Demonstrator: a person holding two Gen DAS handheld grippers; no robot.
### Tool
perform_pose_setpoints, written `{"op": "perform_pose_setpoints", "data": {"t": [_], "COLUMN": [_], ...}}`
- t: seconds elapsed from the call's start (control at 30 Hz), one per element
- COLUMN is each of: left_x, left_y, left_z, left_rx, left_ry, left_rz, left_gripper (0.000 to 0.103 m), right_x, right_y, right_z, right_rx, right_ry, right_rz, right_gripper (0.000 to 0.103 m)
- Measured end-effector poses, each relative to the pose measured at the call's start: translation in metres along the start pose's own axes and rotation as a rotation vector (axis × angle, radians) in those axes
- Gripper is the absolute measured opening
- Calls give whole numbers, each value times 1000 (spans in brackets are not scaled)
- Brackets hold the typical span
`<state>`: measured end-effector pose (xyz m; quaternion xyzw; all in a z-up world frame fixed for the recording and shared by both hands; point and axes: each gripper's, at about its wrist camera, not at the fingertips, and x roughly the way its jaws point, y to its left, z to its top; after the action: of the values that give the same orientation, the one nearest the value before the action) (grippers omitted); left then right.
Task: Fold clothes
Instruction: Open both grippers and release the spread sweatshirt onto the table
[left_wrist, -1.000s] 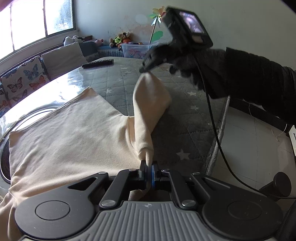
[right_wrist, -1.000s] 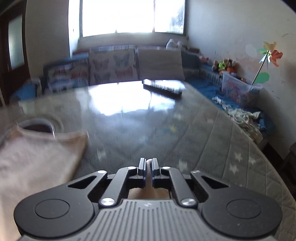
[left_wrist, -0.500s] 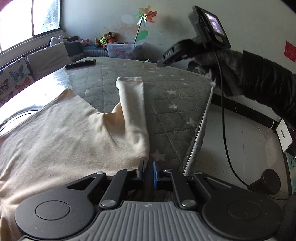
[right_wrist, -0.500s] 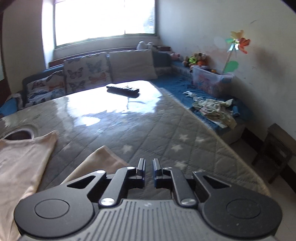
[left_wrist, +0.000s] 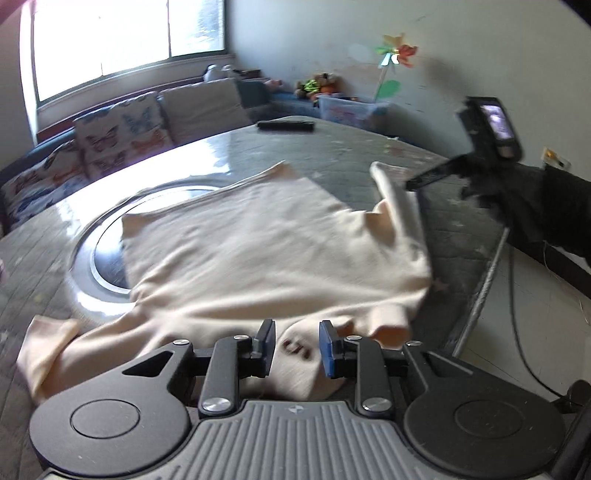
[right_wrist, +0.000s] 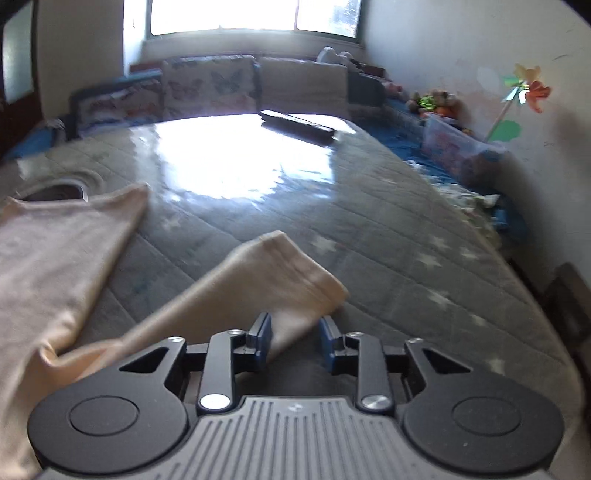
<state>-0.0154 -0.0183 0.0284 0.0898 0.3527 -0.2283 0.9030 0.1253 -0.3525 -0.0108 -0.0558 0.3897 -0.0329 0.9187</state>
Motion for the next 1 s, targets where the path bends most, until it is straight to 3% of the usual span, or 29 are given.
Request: {"op": "perform_pose_setpoints", "data": {"t": [0.13,0.27,0.37,0.5,0.7,0.87,1.0], "left_x": [-7,-10,-10,-12,-18,-22,-9], "left_y": [22,37,34,28,43,78,107], "left_z": [-11,-22,-24,-25,-23,-19,-22], "left_rx": [-54,-93,-79,-63,-102,-202,-247], "left_ry": [12,30,36,30,14,-19,21], "left_rz": [41,75,69,60,139,242,342], "left_gripper": [28,28,29,37,38,38,38], "right_x": [-14,-29,-45,-69,-97,-101,-92], "right_y": [-7,-2,5,38,108,157,179], "right_z": [-11,-10,-2,1,-14,-20,-21], "right_rx": [-23,-49,-50,-119,-302,-401,-428], "right_ry": [41,3,-42,-79,-73,-67,-53], "right_rz": [-59,-30,39,211,440,527,547], "right_gripper": [29,29,30,31,35,37,37]}}
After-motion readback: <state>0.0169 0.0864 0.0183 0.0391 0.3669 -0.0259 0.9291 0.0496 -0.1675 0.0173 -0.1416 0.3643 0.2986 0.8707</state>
